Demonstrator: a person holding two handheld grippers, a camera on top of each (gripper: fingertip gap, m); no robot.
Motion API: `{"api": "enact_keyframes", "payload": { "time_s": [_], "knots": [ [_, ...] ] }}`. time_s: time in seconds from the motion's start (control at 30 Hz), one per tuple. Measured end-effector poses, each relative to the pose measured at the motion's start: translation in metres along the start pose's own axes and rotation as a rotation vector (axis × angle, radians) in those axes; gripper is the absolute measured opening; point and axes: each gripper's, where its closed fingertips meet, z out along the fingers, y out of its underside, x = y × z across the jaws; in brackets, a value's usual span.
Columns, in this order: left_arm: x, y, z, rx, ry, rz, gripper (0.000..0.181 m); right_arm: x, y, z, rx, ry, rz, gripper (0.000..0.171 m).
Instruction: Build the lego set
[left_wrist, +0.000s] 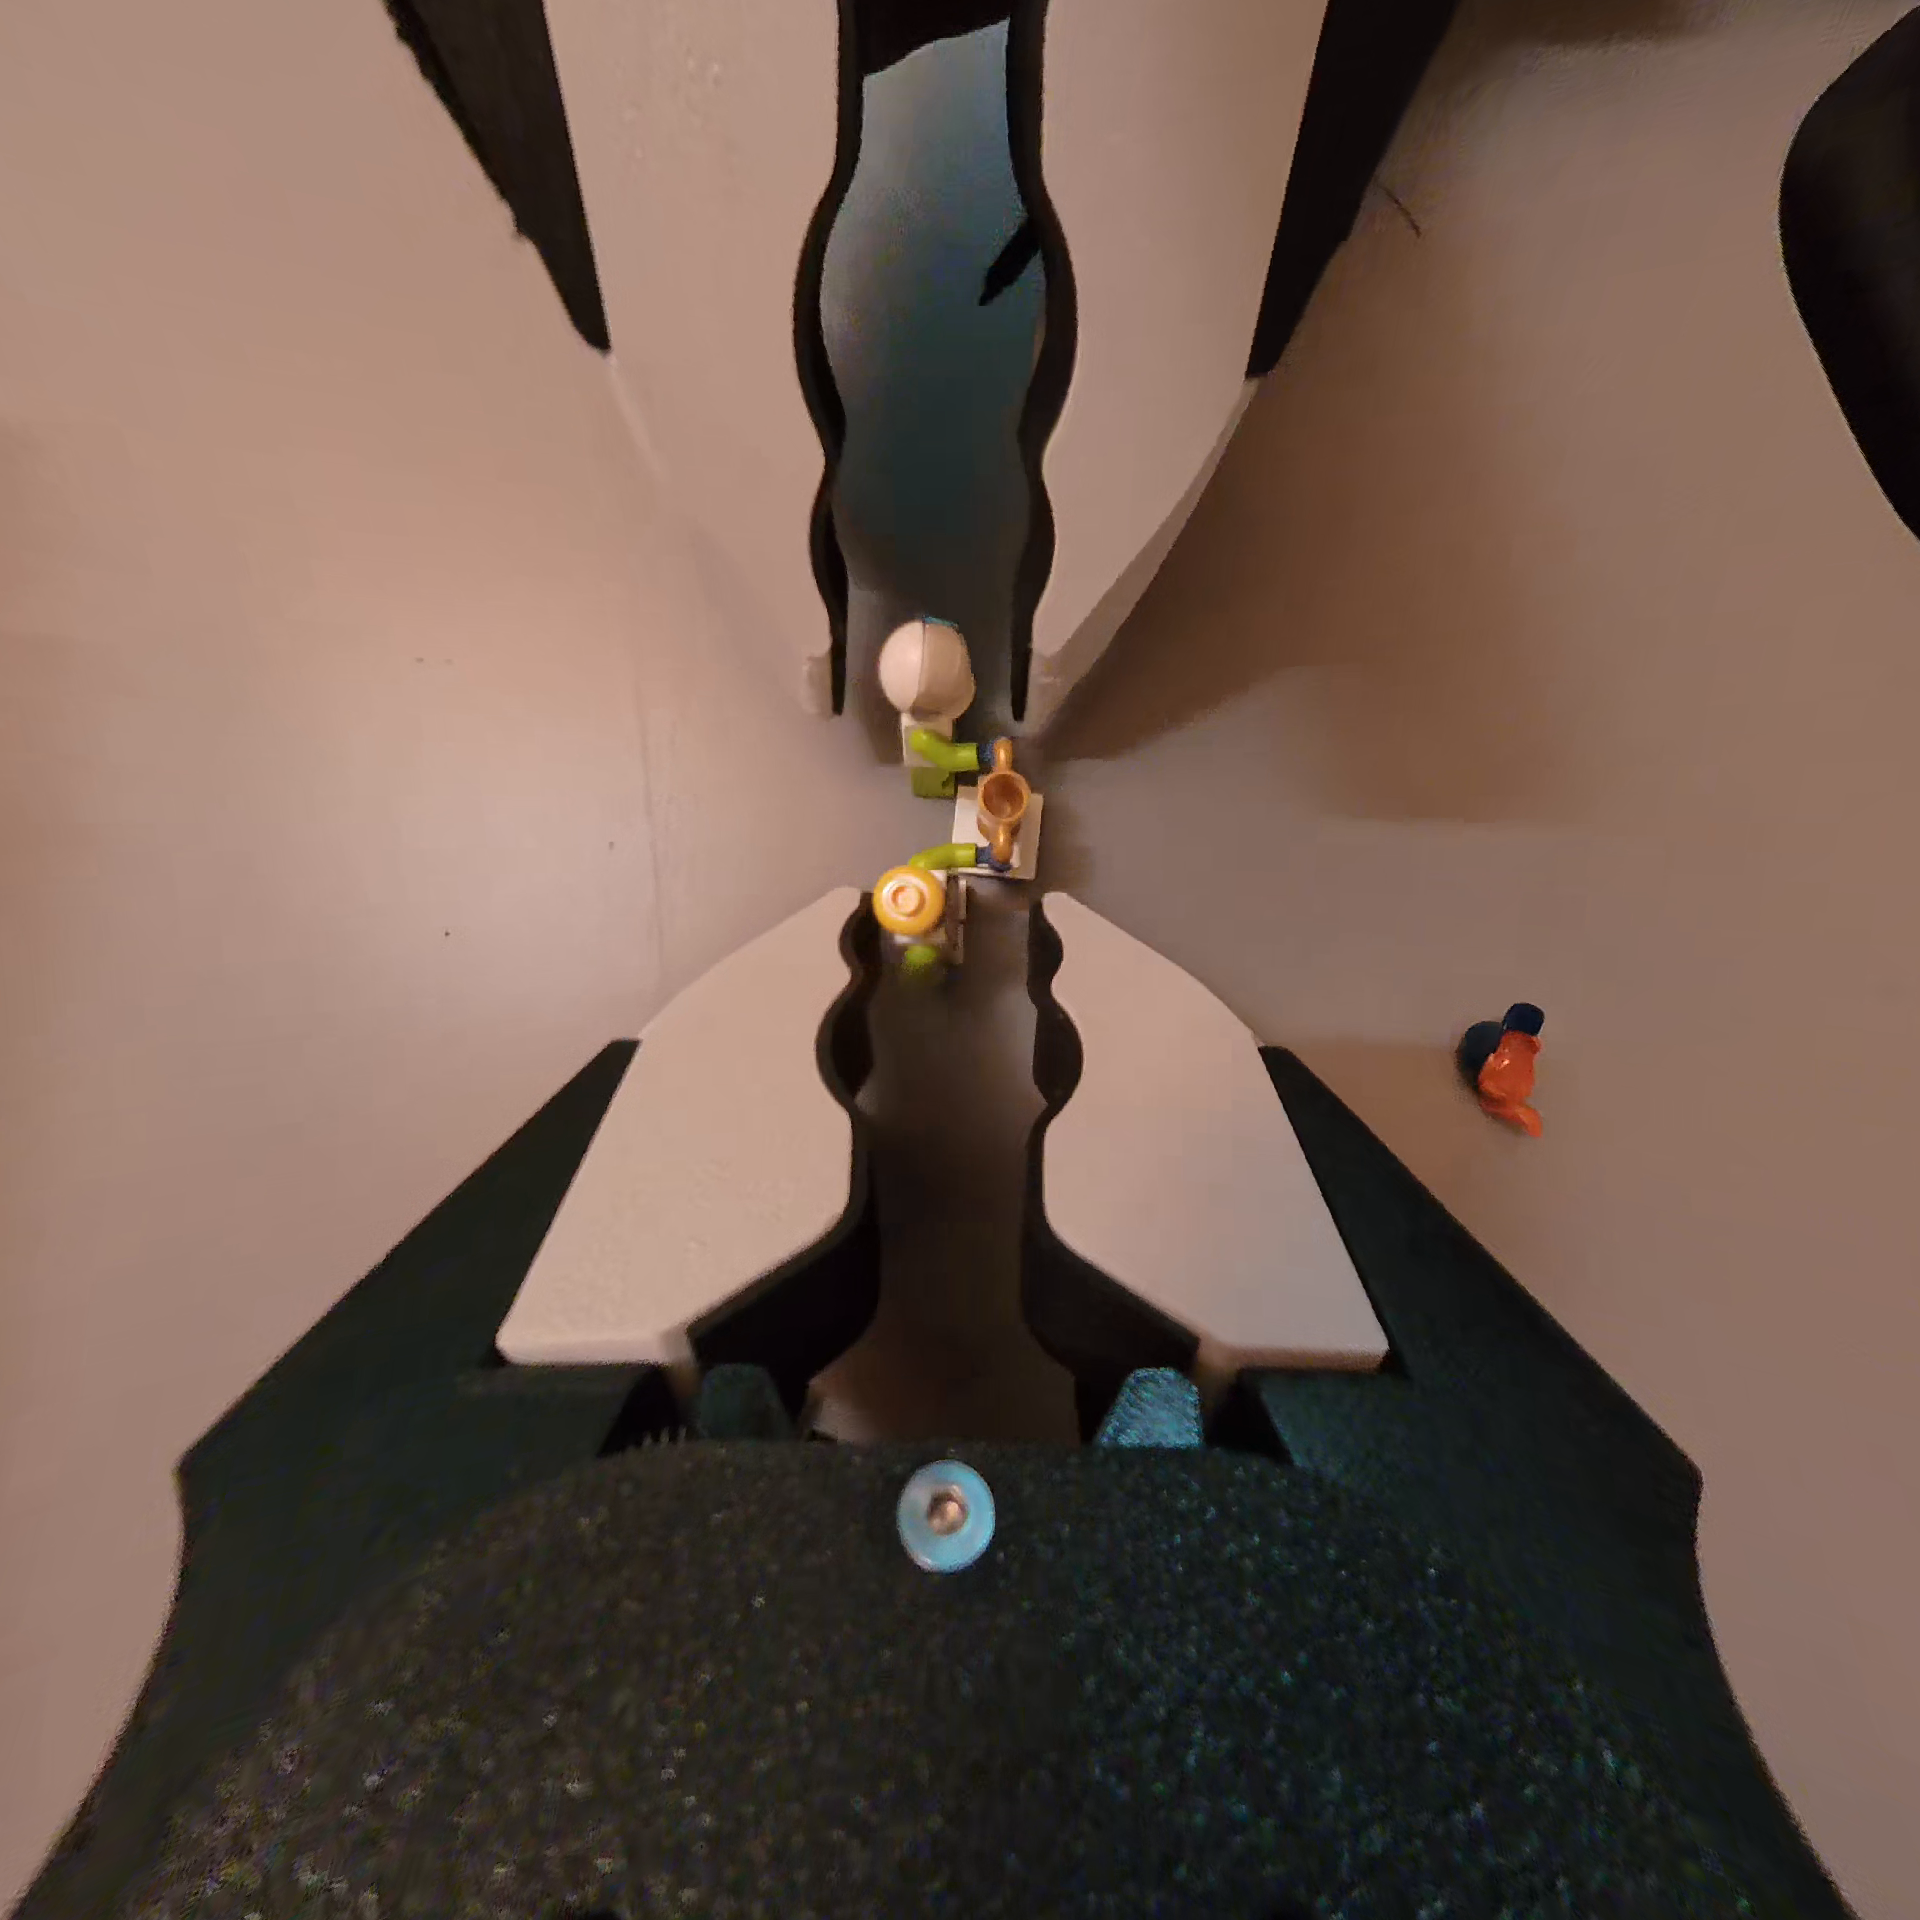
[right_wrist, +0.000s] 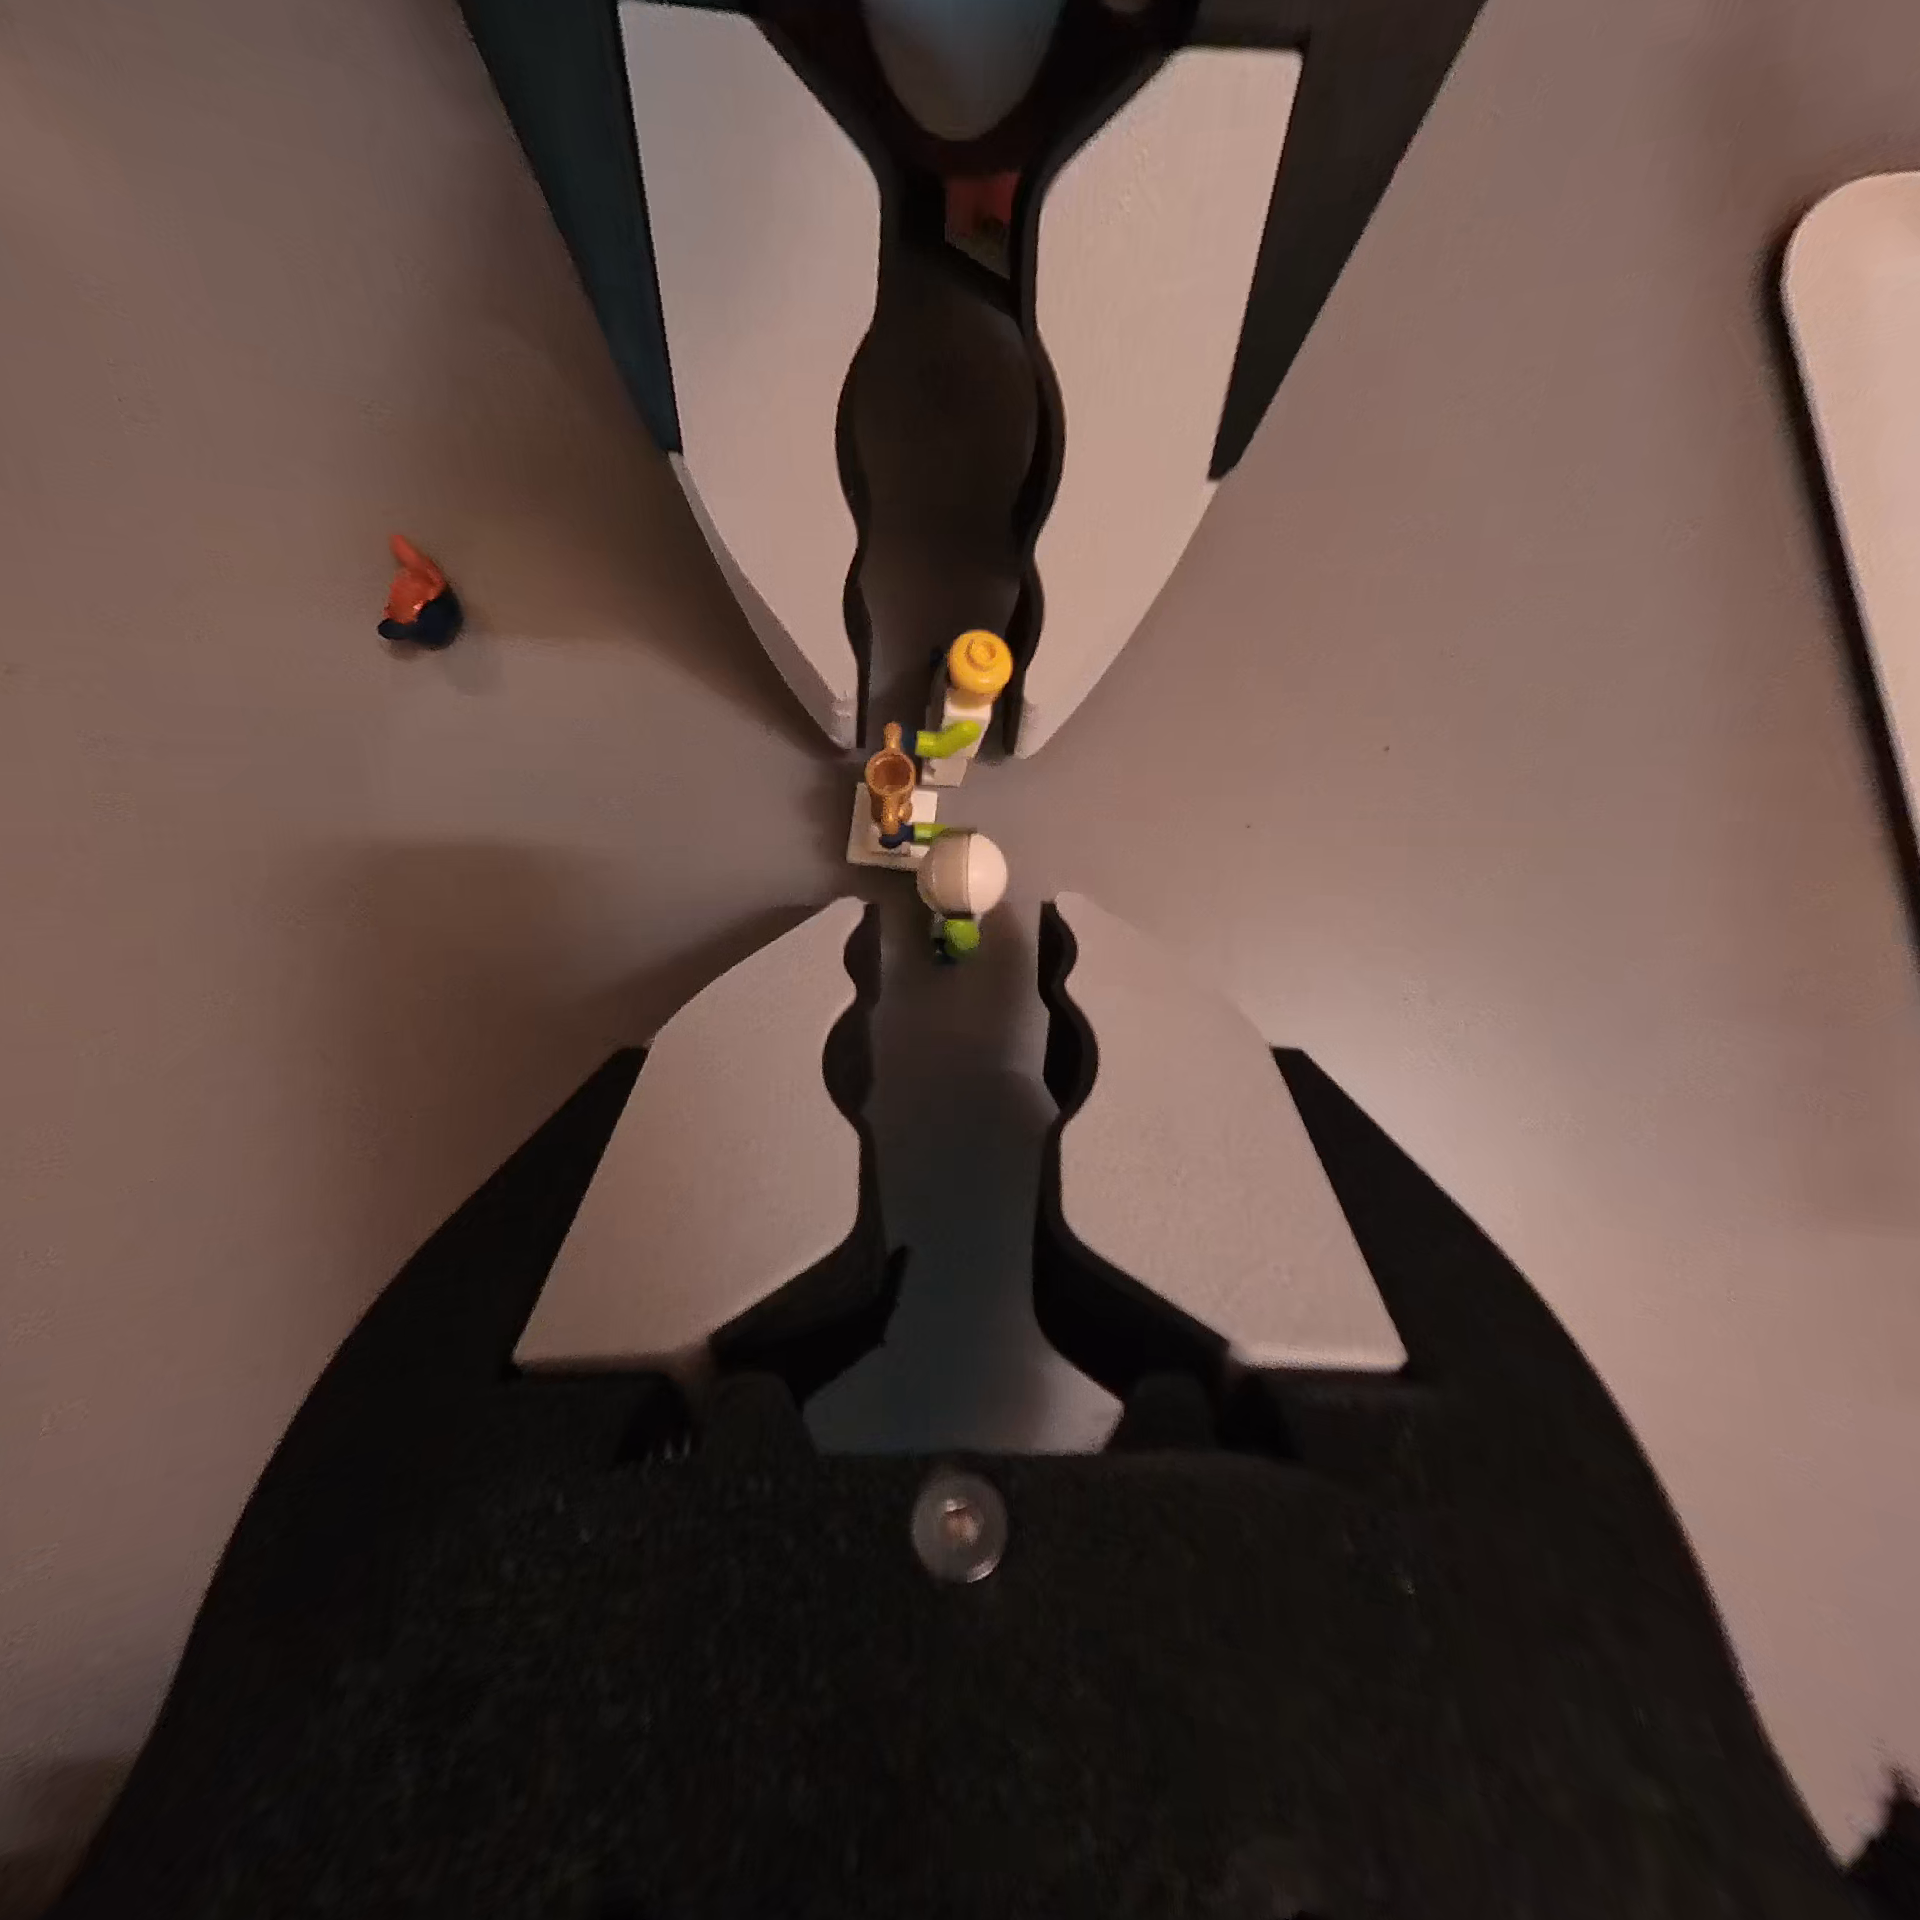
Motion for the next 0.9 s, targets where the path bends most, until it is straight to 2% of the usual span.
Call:
{"api": "enact_keyframes", "payload": {
  "time_s": [0.2, 0.47, 0.9],
  "knots": [
    [-0.003, -0.003, -0.004, 0.036, -0.026, -0.018, 0.022, 0.0, 0.001, -0.001, -0.006, 0.007, 0.002, 0.026],
    [0.005, -0.006, 0.008, 0.032, 0.0, 0.007, 0.026, -0.008, -0.001, 0.015, -0.045, -0.005, -0.026, 0.029],
    [0.007, -0.013, 0.006, 0.073, 0.044, -0.015, 0.02, -0.01, -0.002, 0.017, -0.029, -0.026, -0.033, 0.024]
  ]
}}
